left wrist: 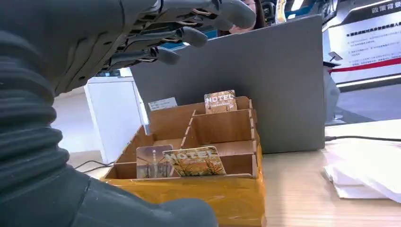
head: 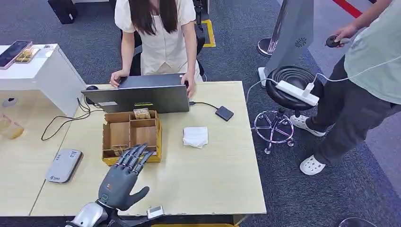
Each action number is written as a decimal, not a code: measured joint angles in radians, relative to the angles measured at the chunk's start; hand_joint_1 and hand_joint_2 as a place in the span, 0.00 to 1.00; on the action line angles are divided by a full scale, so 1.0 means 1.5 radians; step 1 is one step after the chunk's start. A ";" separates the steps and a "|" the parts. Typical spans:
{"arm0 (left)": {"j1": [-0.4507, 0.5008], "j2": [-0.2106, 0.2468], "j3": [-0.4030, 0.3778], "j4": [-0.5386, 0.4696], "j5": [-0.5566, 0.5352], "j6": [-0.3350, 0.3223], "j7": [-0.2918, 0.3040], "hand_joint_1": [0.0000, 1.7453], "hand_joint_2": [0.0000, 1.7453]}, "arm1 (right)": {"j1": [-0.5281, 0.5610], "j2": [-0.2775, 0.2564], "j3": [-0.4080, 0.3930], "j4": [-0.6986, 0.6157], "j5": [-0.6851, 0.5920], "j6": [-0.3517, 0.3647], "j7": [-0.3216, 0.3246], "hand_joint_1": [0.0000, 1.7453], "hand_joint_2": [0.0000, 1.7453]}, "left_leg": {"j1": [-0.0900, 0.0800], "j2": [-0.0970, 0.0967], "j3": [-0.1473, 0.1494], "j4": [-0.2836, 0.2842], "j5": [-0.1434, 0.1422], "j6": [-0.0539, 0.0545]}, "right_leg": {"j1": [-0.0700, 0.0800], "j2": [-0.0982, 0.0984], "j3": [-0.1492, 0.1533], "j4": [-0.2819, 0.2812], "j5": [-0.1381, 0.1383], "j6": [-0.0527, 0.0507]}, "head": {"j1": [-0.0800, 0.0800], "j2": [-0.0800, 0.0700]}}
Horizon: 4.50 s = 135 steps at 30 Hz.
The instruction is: Pass the card to the sensor for recognition and then transmit it.
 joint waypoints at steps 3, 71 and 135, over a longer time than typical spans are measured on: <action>-0.009 -0.010 0.000 0.017 -0.028 0.005 0.014 0.00 1.00 | 0.000 0.002 0.000 0.000 0.004 0.001 0.001 0.00 1.00 | 0.000 0.000 0.000 0.000 0.000 0.000 | 0.000 0.000 0.000 0.000 0.000 0.000 | 0.000 0.000; -0.077 -0.075 0.080 0.215 -0.091 0.022 0.063 0.83 1.00 | -0.005 0.008 -0.031 -0.005 0.050 0.003 0.016 0.00 1.00 | 0.000 0.000 0.000 0.000 0.000 0.000 | 0.000 0.000 0.000 0.000 0.000 0.000 | 0.000 0.000; -0.484 0.084 0.175 0.175 0.291 -0.055 -0.029 1.00 1.00 | -0.017 0.009 -0.056 -0.005 0.086 0.003 -0.002 0.00 1.00 | 0.000 0.000 0.000 0.000 0.002 0.000 | 0.000 0.000 -0.001 0.001 0.001 -0.001 | 0.000 0.000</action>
